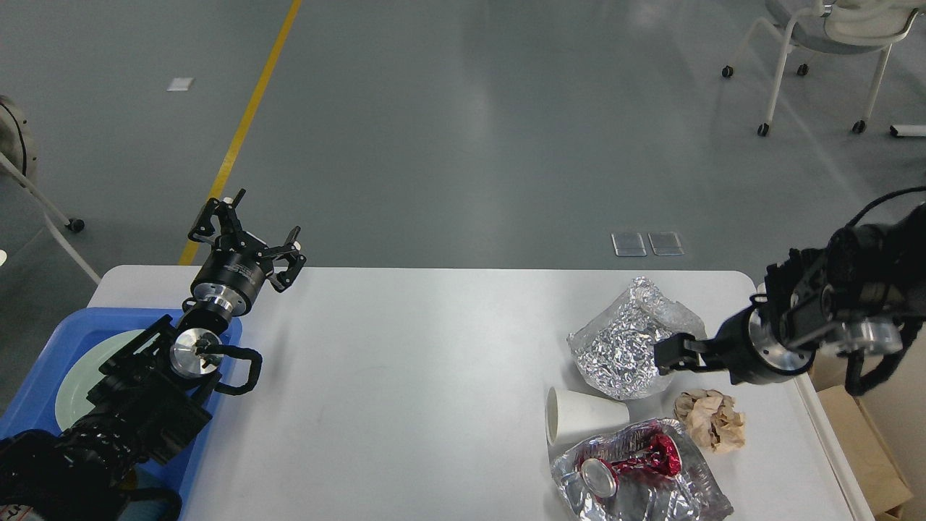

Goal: Tidy desktop
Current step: 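Reach the right gripper to the crumpled paper ball and grasp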

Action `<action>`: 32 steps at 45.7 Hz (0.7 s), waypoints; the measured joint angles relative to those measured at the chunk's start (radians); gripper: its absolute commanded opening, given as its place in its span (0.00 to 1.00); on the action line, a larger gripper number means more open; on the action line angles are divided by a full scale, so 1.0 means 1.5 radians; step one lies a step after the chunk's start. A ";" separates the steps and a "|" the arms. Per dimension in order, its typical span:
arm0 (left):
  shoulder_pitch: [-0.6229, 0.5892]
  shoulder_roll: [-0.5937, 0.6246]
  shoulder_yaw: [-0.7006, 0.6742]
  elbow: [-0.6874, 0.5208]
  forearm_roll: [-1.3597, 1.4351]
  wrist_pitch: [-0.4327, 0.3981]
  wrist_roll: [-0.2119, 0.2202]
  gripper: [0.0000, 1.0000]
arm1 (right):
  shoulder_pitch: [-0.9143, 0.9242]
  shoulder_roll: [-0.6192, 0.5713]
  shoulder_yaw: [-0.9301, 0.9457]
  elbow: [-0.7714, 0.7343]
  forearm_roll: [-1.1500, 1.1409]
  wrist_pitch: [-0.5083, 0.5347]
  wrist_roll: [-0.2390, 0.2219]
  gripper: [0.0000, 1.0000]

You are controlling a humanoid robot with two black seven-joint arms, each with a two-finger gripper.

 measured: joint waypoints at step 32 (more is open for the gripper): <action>0.000 0.000 0.000 0.000 0.000 0.000 0.000 0.98 | -0.214 0.001 0.035 -0.136 0.096 -0.077 0.001 0.00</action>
